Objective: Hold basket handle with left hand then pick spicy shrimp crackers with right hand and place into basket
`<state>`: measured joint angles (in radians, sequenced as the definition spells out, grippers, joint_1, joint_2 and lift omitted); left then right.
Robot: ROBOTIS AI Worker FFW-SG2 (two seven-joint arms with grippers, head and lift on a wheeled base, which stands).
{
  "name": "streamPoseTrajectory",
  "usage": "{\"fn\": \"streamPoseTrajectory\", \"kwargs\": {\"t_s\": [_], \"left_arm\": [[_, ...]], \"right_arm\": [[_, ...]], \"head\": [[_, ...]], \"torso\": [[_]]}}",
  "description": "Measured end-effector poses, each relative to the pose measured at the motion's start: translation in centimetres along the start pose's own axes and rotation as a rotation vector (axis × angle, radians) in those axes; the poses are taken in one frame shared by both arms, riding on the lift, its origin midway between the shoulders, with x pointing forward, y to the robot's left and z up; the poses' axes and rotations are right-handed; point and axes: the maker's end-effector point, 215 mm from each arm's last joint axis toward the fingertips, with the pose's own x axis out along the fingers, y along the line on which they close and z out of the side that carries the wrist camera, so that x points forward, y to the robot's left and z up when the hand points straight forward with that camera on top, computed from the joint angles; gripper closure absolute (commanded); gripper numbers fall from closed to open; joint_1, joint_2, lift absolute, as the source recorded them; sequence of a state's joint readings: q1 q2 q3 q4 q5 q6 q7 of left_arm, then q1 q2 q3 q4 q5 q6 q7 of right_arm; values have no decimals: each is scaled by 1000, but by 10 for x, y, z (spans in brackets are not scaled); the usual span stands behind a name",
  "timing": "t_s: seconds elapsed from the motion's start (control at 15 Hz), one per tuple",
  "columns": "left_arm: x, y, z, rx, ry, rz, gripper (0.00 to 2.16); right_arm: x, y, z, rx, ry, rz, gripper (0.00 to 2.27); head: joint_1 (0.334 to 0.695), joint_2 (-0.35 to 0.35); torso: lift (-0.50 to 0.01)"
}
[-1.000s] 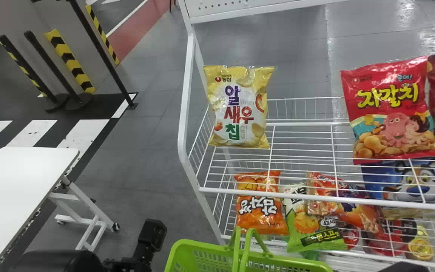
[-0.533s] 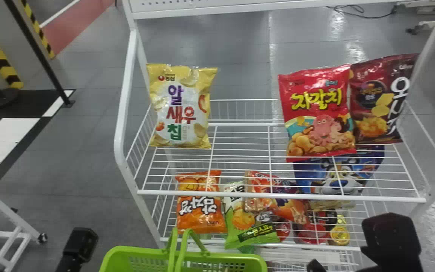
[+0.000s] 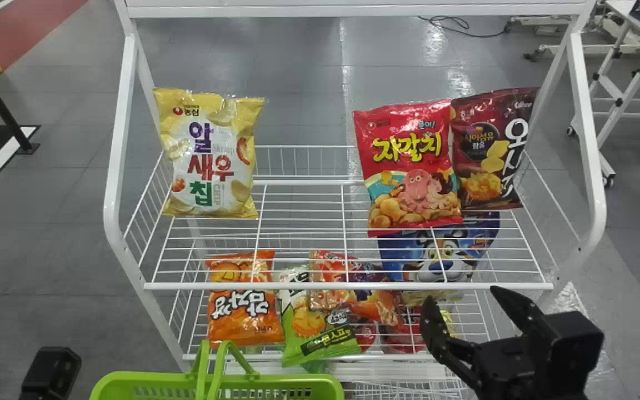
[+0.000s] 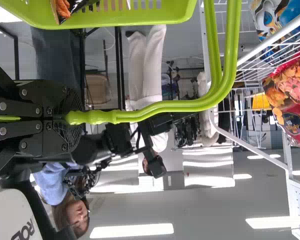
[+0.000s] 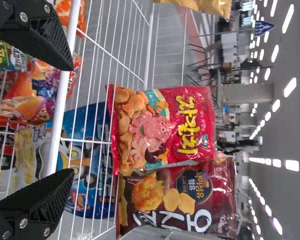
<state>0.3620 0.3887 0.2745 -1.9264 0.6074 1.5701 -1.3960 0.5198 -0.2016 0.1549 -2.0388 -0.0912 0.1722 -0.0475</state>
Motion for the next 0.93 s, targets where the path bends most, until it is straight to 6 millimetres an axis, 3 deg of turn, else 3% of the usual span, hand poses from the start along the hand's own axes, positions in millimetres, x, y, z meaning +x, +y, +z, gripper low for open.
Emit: {"fn": "streamPoseTrajectory", "kwargs": {"t_s": [0.4,0.93], "left_arm": [[3,1,-1,-3,-2,-4,2067],[5,2,-5,-7,1,-3,2067]], "right_arm": [[-15,-10,-28,14,-123,-31,80],[-22,-11,-37,26,-132,-41,70]], "head": [[695,-37],[695,-50]], "torso": [[-7],[-7]]}}
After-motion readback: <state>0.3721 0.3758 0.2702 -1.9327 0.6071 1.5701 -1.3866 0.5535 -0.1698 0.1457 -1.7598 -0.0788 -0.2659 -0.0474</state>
